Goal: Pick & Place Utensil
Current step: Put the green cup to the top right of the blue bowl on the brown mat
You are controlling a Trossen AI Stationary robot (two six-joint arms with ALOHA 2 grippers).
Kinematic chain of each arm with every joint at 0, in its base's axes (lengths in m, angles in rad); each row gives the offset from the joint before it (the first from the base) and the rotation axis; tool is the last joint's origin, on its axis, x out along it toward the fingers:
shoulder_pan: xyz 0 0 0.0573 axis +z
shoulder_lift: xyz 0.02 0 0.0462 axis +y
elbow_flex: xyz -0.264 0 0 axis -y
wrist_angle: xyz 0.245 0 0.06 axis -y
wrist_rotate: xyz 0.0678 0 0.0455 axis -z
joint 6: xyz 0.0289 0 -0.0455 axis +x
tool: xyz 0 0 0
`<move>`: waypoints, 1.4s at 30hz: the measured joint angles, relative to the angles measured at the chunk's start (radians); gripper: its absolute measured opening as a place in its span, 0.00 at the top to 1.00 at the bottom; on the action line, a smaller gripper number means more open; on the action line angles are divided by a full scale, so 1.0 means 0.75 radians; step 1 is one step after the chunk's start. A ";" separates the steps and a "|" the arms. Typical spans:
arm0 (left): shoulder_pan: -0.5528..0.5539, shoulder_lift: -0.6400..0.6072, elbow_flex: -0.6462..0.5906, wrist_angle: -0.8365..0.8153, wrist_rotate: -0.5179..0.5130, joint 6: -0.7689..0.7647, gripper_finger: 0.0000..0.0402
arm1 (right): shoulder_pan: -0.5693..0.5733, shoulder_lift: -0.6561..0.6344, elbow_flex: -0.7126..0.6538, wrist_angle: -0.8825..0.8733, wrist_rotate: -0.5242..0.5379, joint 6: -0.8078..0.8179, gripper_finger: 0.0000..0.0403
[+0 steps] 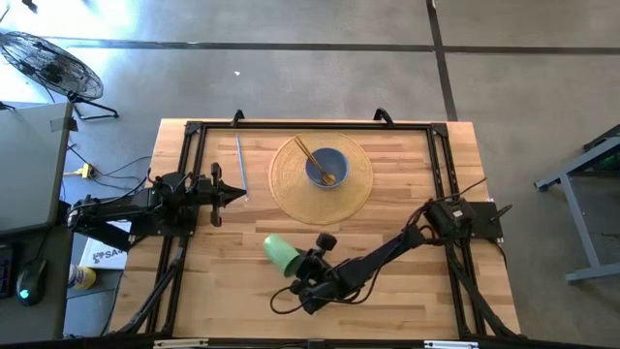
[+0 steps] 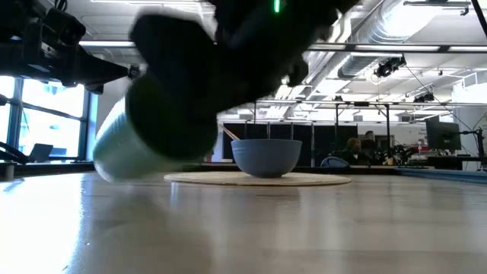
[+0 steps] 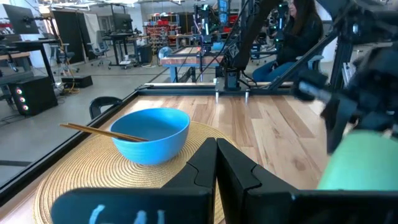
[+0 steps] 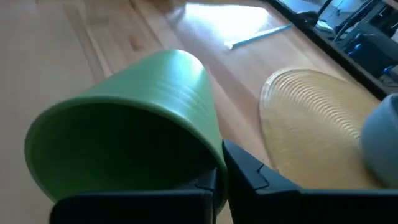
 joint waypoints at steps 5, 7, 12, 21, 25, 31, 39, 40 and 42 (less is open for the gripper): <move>0.000 -0.001 0.000 0.000 0.000 0.000 1.00 | -0.015 -0.218 0.000 -0.134 -0.204 0.007 0.99; 0.000 0.000 0.000 0.000 0.000 0.000 1.00 | -0.043 -0.317 0.002 -0.219 -0.372 0.049 0.99; -0.001 -0.001 0.000 0.000 0.000 0.000 1.00 | -0.181 -0.498 0.003 -0.640 -0.761 0.185 0.99; 0.000 0.000 0.000 0.000 0.000 0.000 1.00 | -0.406 -0.550 0.002 -1.251 -1.293 0.224 0.99; 0.000 -0.001 0.000 0.000 0.000 0.000 1.00 | -0.434 -0.549 -0.003 -1.284 -1.386 0.221 0.99; 0.000 0.000 0.000 0.000 0.000 0.000 1.00 | -0.440 -0.537 -0.050 -1.242 -1.379 0.181 0.97; 0.000 -0.001 0.000 0.000 0.000 0.000 1.00 | -0.485 -0.540 -0.185 -1.158 -1.395 0.176 0.98; 0.000 -0.001 0.000 0.000 0.000 0.000 1.00 | -0.484 -0.540 -0.184 -1.159 -1.384 0.173 0.97; 0.000 0.000 0.000 0.000 0.000 0.000 1.00 | -0.483 -0.536 -0.173 -1.162 -1.352 0.155 0.94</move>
